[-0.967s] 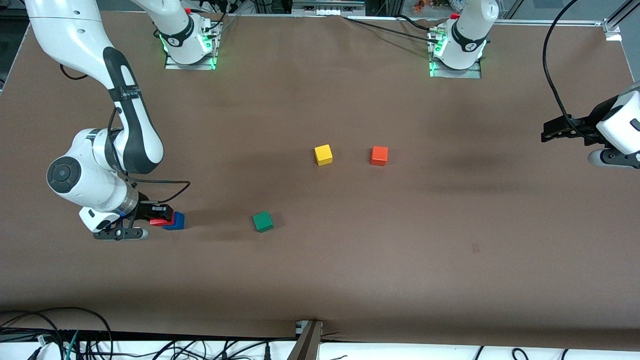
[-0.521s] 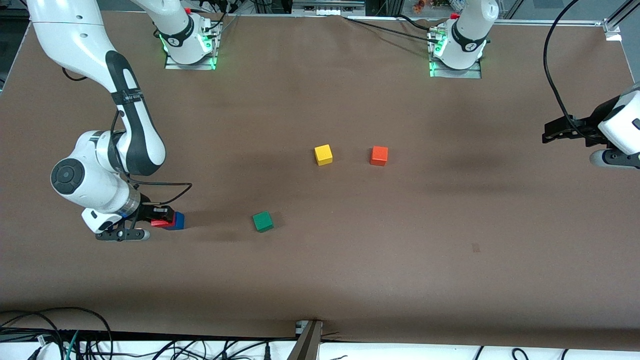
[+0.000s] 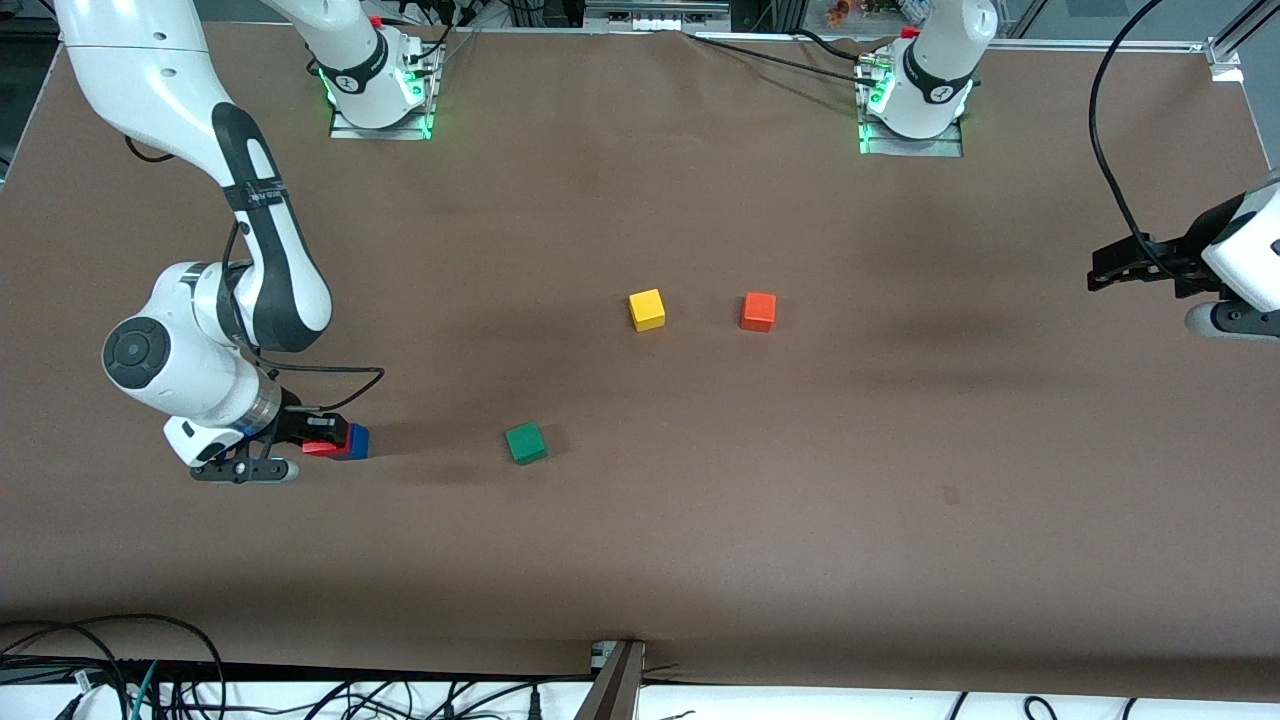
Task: Pass red block to right arm, stack on blue
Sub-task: 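Lower the red cube onto the blue cube and open the right gripper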
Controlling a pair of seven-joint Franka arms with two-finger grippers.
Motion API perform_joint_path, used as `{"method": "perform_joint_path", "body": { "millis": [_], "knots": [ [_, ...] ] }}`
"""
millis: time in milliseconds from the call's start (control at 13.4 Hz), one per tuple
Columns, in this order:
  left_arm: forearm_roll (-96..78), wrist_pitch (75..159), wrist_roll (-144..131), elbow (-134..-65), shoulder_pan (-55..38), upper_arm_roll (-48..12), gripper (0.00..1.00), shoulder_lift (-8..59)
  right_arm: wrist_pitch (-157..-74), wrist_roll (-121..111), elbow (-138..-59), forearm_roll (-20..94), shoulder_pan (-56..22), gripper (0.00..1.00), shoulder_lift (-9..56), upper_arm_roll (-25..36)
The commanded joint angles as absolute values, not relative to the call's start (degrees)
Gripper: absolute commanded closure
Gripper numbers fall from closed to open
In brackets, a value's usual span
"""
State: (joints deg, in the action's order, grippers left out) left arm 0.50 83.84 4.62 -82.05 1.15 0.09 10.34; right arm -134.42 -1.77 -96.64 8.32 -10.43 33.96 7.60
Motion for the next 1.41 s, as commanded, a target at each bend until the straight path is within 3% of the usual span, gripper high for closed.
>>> {"method": "perform_joint_path", "body": {
  "millis": [0,1339],
  "knots": [
    [1.41,83.41,3.78,-80.07,0.79,0.18,0.0,11.43,-135.79,-1.14,-96.86,9.05,-10.37,1.0,34.1,7.47],
    [1.23,83.41,3.95,-80.07,0.88,0.18,0.0,11.43,-136.93,-1.14,-96.94,9.05,-10.63,1.0,34.63,7.38]
  ]
}}
